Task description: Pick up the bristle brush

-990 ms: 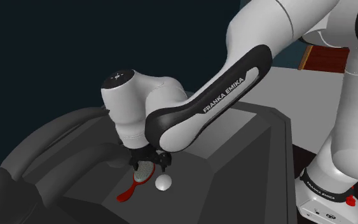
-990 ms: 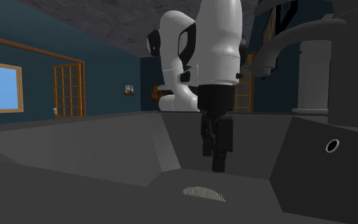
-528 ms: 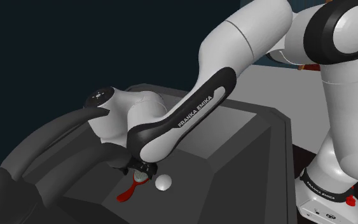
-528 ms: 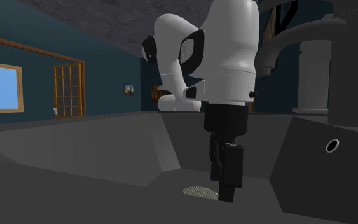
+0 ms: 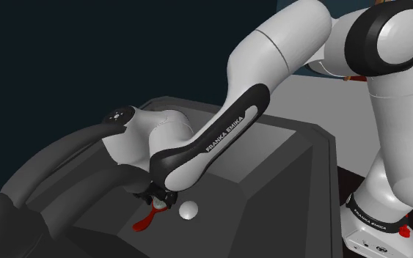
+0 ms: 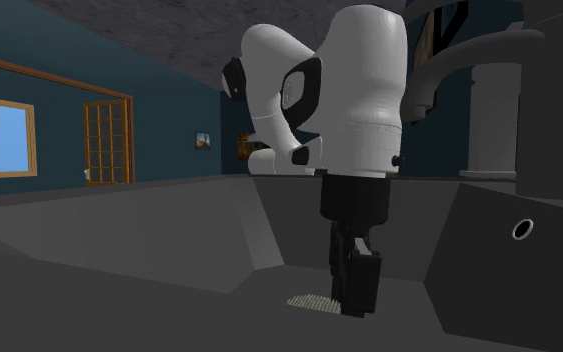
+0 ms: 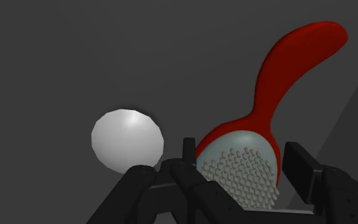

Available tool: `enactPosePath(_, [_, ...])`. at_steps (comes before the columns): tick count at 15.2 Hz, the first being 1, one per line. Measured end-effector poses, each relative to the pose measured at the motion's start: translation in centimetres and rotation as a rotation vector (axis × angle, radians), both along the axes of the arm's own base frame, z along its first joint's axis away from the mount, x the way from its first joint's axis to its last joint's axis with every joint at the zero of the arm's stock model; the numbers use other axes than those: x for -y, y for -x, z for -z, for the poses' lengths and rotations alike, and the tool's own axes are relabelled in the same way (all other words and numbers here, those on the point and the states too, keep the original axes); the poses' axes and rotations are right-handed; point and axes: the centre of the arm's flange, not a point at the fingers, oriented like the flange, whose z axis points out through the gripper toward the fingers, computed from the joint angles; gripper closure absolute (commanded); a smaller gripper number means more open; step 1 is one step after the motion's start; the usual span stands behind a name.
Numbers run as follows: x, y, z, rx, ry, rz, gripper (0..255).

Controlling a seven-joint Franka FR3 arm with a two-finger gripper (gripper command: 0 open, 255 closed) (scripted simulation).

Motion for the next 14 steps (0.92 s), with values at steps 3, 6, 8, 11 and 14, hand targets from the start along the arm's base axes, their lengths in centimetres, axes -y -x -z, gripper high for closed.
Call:
enactPosePath(3, [0.0,0.0,0.0,0.0,-0.003,0.002,255])
enactPosePath(6, [0.0,0.0,0.0,-0.002,-0.003,-0.002,255])
enactPosePath(8, [0.0,0.1,0.0,-0.003,-0.005,-0.002,255])
enactPosePath(11, [0.0,0.2,-0.2,-0.013,0.001,0.0,255])
enactPosePath(14, [0.0,0.3,-1.4,-0.019,0.005,0.0,255])
